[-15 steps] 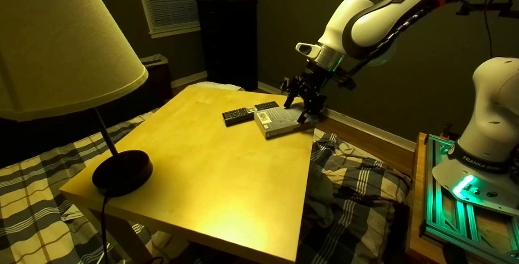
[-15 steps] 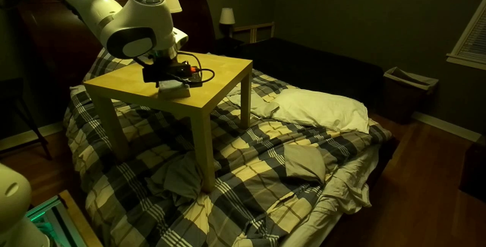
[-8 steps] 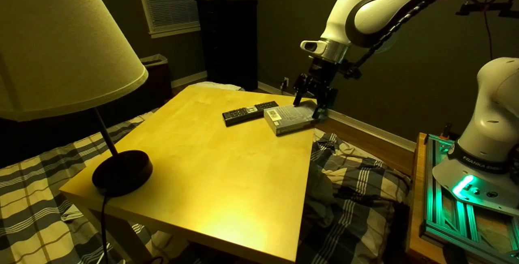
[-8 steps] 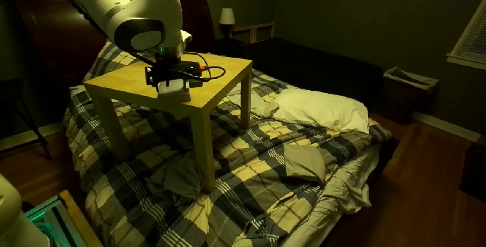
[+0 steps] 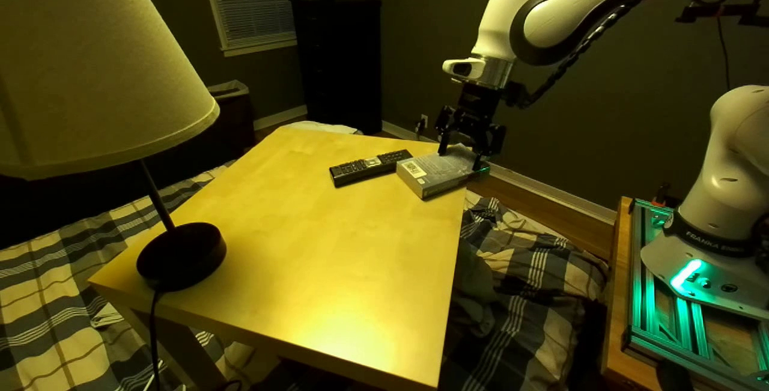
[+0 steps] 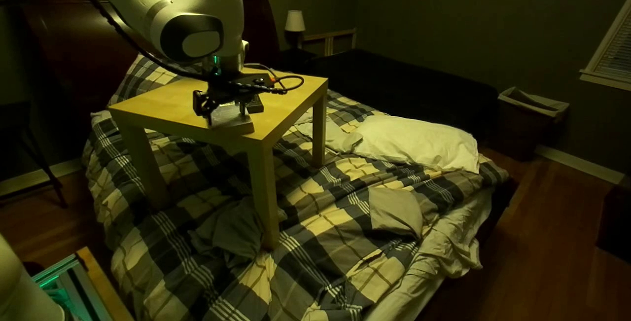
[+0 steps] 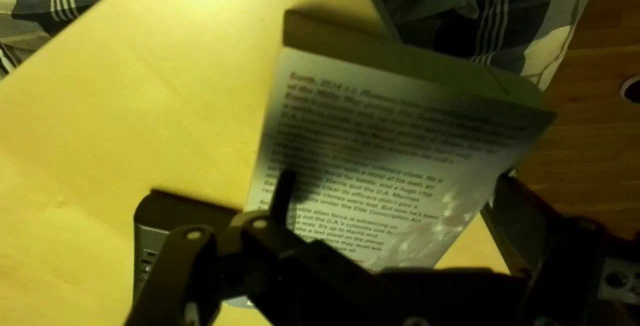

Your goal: Move the book to the right, then turn the book upright

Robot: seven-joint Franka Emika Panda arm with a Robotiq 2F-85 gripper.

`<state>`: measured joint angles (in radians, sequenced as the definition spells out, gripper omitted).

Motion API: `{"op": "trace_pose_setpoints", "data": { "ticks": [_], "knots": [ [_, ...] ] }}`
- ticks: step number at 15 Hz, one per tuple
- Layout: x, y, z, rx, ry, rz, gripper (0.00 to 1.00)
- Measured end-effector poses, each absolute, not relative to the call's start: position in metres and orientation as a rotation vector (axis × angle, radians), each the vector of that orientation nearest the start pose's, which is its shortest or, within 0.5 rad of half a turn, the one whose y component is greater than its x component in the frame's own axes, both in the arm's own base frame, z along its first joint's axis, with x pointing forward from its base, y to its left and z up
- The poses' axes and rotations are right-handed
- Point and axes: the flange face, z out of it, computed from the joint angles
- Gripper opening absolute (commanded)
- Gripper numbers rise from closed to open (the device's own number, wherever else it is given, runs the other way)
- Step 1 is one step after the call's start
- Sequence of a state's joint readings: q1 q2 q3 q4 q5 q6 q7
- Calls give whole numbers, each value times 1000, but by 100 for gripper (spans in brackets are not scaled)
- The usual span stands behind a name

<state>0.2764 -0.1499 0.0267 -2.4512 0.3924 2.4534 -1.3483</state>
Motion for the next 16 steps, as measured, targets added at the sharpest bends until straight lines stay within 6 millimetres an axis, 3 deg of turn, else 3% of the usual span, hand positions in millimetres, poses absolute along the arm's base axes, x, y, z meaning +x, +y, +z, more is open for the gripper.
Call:
{"op": "trace_pose_setpoints", "data": {
  "ticks": [8, 16],
  "knots": [
    [478, 132, 376, -2233, -2076, -282, 100],
    [509, 116, 377, -2227, -2165, -156, 100]
  ]
}}
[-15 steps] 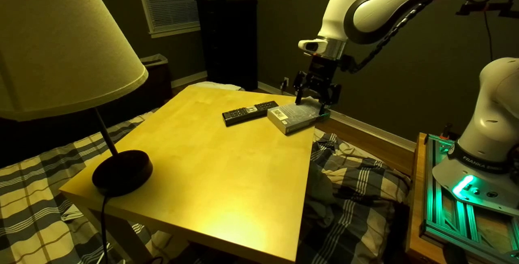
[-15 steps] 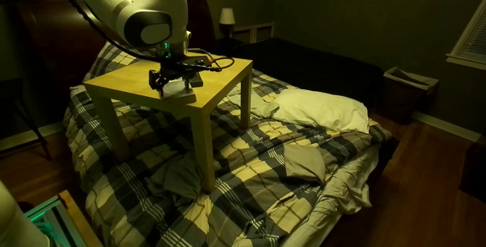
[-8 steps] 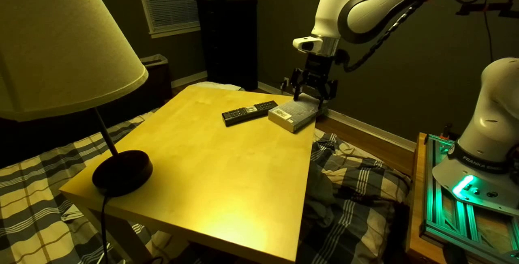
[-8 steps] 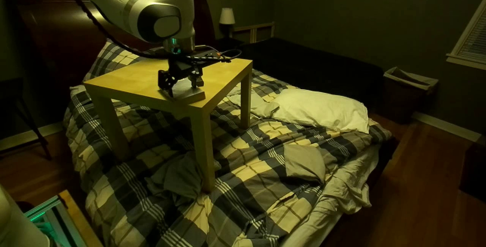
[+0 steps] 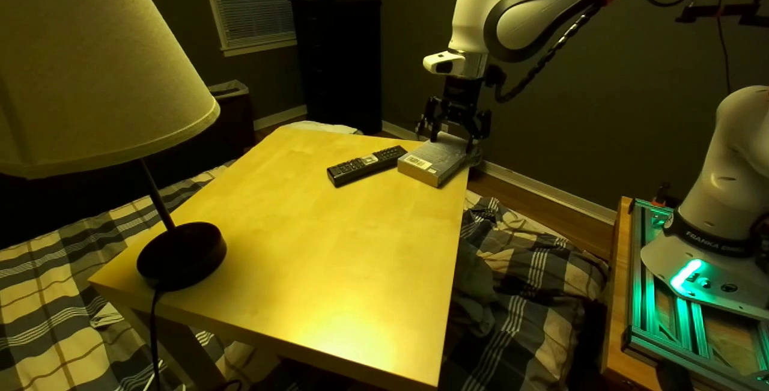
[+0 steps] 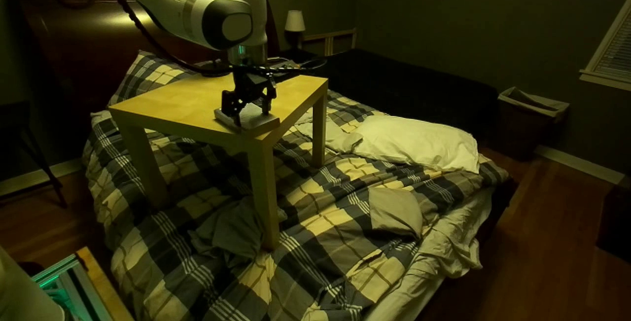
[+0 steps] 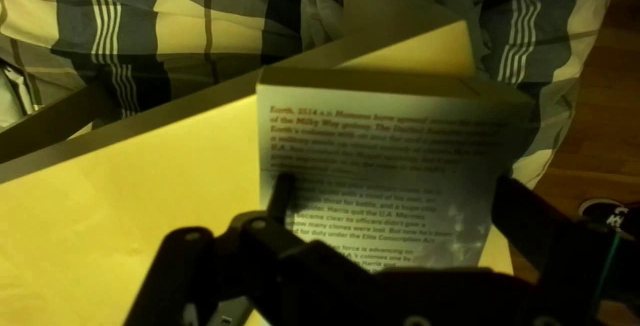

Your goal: Move the book to the right, then turn the book upright

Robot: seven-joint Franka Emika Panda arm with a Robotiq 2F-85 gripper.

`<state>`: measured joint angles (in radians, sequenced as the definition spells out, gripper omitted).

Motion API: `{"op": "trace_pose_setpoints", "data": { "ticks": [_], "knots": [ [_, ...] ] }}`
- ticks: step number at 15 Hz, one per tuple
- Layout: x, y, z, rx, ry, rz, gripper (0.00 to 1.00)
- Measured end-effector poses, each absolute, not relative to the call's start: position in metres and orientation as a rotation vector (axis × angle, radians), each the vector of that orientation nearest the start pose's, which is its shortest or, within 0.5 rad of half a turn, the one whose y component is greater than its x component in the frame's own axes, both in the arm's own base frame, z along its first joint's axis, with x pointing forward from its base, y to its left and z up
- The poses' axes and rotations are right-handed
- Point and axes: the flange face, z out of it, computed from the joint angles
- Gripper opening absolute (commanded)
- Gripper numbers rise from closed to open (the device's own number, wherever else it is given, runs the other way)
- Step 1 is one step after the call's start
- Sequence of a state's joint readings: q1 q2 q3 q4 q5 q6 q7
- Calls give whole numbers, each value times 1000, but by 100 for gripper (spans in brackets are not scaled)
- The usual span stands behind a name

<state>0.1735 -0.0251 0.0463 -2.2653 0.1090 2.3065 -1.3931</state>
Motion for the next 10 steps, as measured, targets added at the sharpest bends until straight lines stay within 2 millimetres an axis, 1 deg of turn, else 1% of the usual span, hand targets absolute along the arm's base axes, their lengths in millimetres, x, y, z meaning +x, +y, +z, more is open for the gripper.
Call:
{"op": "trace_pose_setpoints", "data": {
  "ticks": [4, 10],
  "knots": [
    [521, 114, 377, -2218, -2238, -120, 100],
    [538, 115, 377, -2163, -2396, -3, 100]
  ]
}}
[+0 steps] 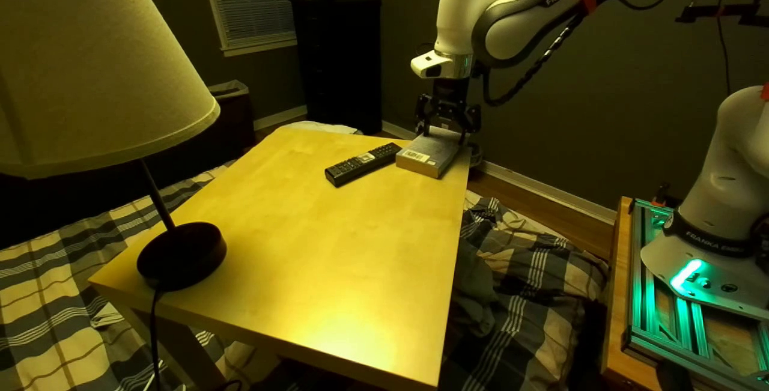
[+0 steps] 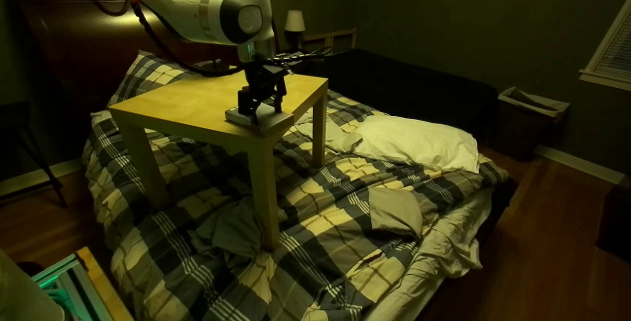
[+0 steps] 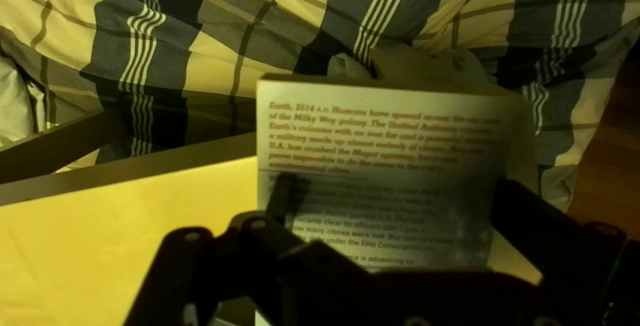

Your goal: Move the book to the right, then turn the book upright

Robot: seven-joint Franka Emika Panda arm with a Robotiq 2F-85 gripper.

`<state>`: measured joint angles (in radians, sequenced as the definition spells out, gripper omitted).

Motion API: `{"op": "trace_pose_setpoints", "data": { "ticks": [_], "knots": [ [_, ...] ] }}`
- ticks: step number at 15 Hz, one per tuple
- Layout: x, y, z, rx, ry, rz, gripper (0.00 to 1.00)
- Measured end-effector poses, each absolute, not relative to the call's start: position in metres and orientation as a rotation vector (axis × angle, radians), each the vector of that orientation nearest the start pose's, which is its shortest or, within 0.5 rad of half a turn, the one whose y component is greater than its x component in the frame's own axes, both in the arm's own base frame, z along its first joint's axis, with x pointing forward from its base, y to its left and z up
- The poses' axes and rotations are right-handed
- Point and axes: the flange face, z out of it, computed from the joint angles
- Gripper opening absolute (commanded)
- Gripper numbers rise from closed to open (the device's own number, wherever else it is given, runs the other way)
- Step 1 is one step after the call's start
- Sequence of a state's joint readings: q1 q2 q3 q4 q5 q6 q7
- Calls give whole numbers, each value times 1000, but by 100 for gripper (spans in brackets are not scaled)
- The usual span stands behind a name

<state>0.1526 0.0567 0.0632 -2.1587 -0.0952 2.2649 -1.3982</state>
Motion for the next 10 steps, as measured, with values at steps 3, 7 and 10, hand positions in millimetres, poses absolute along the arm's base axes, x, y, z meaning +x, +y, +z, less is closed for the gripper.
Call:
{"op": "trace_pose_setpoints", "data": {
  "ticks": [3, 7, 10],
  "knots": [
    [545, 120, 376, 1973, 2297, -25, 100],
    [553, 123, 376, 1856, 2329, -73, 100],
    [558, 127, 375, 1788, 2347, -98, 100]
  ]
}}
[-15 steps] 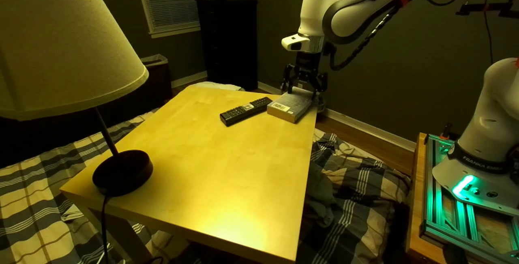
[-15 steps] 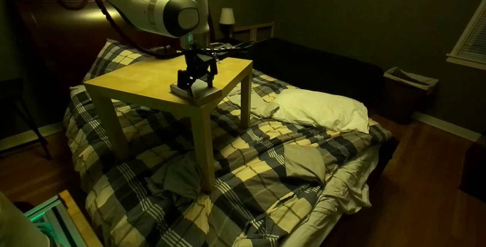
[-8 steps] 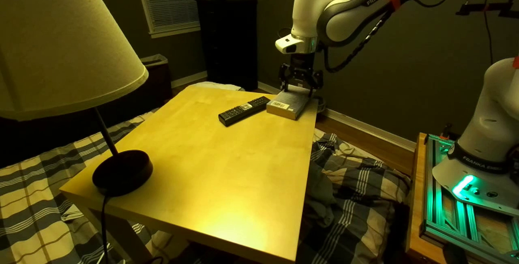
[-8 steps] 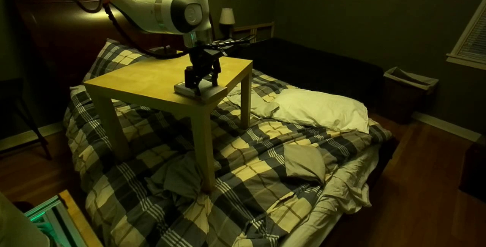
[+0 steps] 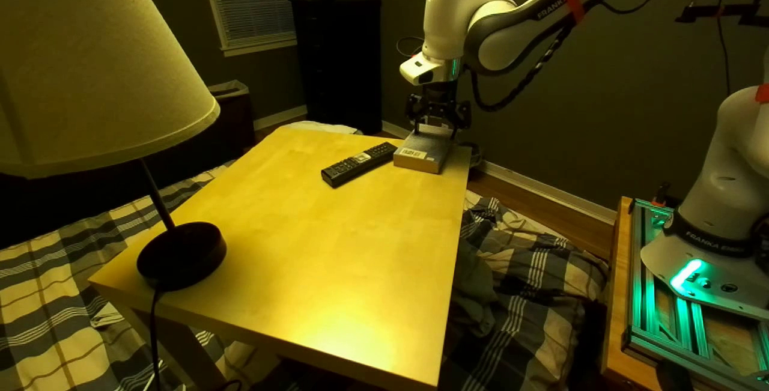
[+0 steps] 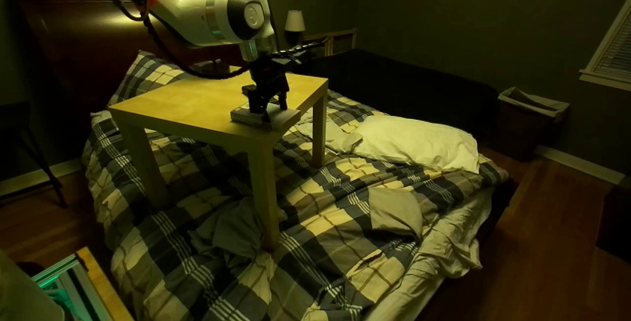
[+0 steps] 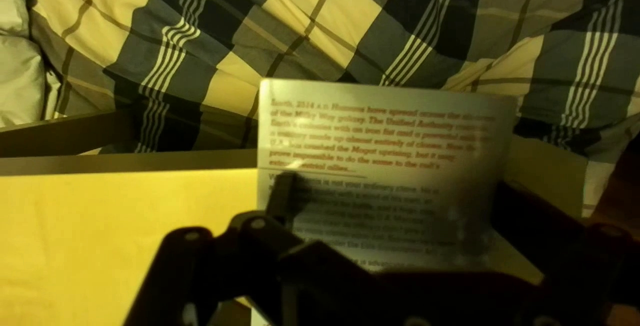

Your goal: Move the book to the right, then turn the book upright

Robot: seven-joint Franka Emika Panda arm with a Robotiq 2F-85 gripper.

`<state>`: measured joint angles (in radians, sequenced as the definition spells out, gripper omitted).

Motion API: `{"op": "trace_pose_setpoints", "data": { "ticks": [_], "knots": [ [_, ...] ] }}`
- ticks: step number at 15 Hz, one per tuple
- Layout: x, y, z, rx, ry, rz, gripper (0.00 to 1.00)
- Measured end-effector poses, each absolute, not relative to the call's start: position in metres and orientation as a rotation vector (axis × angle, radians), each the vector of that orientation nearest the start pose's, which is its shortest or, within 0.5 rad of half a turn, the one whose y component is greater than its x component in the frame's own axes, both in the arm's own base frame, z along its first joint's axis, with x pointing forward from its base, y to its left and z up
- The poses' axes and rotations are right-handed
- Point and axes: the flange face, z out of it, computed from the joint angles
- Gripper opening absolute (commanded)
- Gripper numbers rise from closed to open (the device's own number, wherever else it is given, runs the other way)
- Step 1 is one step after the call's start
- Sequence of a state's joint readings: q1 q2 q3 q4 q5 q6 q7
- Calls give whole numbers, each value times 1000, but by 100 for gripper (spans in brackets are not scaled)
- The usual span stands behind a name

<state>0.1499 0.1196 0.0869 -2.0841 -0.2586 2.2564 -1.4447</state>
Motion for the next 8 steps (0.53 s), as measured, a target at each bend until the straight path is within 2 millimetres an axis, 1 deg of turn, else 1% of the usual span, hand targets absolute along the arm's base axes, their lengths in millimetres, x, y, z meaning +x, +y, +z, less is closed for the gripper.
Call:
{"op": "trace_pose_setpoints", "data": {
  "ticks": [3, 8],
  "knots": [
    [562, 132, 375, 1739, 2360, -110, 100],
    [565, 139, 377, 1728, 2369, -106, 100]
  ]
}}
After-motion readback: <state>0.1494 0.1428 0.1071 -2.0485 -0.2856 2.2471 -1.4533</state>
